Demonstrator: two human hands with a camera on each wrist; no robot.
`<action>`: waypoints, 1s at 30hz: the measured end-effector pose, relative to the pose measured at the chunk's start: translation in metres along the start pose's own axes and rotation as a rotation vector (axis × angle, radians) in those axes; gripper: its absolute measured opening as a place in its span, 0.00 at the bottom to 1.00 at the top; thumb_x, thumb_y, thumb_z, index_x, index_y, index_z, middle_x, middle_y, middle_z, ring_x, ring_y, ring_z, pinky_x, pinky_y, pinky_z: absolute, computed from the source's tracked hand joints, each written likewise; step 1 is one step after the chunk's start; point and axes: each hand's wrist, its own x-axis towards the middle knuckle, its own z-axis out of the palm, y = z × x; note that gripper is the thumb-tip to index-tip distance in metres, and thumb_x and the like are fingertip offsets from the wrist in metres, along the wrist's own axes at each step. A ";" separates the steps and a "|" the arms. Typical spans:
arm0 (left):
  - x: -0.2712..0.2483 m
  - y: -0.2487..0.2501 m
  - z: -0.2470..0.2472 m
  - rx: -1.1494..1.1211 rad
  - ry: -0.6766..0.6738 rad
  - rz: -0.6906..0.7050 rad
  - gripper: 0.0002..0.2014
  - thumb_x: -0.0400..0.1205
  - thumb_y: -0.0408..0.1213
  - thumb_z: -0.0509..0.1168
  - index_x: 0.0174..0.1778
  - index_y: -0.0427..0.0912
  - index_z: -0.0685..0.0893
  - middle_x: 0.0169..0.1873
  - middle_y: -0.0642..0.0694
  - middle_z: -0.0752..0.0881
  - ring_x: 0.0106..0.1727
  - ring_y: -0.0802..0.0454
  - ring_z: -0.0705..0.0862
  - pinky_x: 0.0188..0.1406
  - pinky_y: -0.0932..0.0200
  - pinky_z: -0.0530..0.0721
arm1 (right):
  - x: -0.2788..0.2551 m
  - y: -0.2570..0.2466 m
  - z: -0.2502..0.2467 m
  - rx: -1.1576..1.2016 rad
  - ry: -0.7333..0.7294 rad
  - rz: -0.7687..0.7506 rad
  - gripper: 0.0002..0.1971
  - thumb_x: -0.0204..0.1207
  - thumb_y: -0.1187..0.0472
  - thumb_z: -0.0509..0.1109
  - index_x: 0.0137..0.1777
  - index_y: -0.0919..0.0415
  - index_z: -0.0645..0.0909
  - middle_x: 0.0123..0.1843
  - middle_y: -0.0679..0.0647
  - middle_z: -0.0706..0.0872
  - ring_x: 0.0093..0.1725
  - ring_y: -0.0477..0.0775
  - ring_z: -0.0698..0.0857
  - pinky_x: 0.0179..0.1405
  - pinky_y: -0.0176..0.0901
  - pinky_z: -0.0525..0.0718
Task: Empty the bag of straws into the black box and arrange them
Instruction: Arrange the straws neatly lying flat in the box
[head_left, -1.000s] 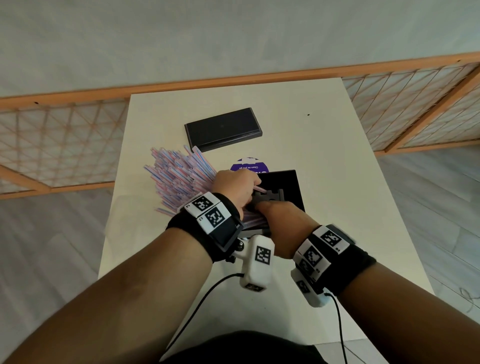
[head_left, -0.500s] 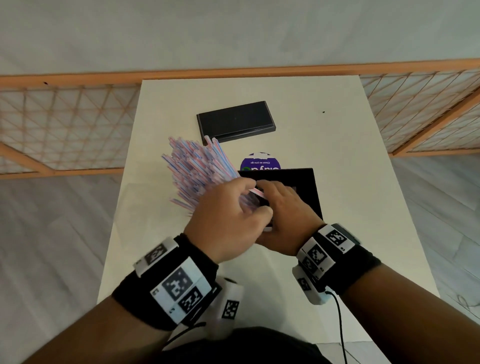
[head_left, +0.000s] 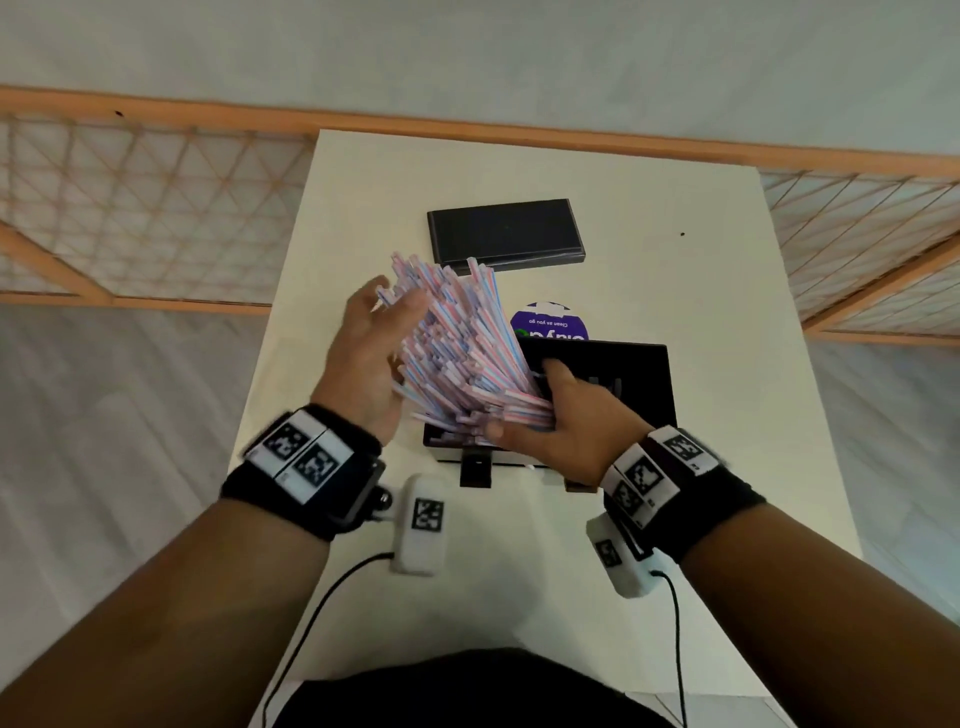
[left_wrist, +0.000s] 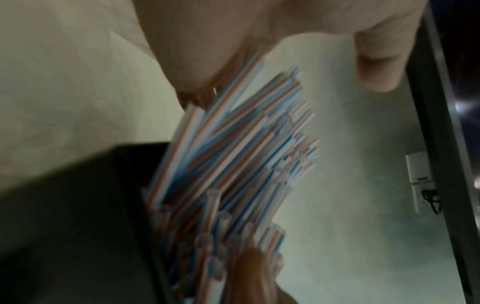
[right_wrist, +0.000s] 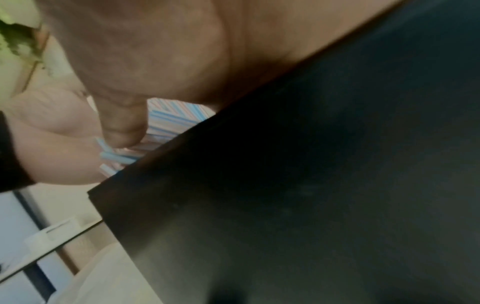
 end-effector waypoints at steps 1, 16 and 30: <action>0.004 -0.001 0.006 -0.034 -0.079 -0.004 0.49 0.54 0.55 0.89 0.68 0.40 0.78 0.62 0.37 0.88 0.63 0.39 0.88 0.66 0.39 0.86 | 0.004 -0.005 0.001 0.026 0.000 -0.017 0.48 0.55 0.17 0.64 0.68 0.50 0.66 0.59 0.51 0.85 0.54 0.55 0.87 0.54 0.53 0.87; -0.015 0.004 0.026 0.195 -0.354 0.382 0.19 0.66 0.34 0.77 0.49 0.39 0.80 0.44 0.39 0.88 0.49 0.37 0.87 0.52 0.40 0.88 | -0.012 -0.017 0.015 0.199 0.451 -0.355 0.46 0.68 0.36 0.73 0.82 0.57 0.61 0.70 0.56 0.75 0.67 0.58 0.77 0.65 0.61 0.80; -0.031 -0.022 0.003 0.033 0.012 0.008 0.35 0.76 0.64 0.66 0.76 0.48 0.79 0.70 0.50 0.87 0.72 0.51 0.84 0.81 0.41 0.74 | -0.017 0.011 0.007 -0.196 0.113 -0.028 0.46 0.54 0.13 0.52 0.60 0.48 0.72 0.61 0.48 0.82 0.61 0.57 0.82 0.61 0.54 0.82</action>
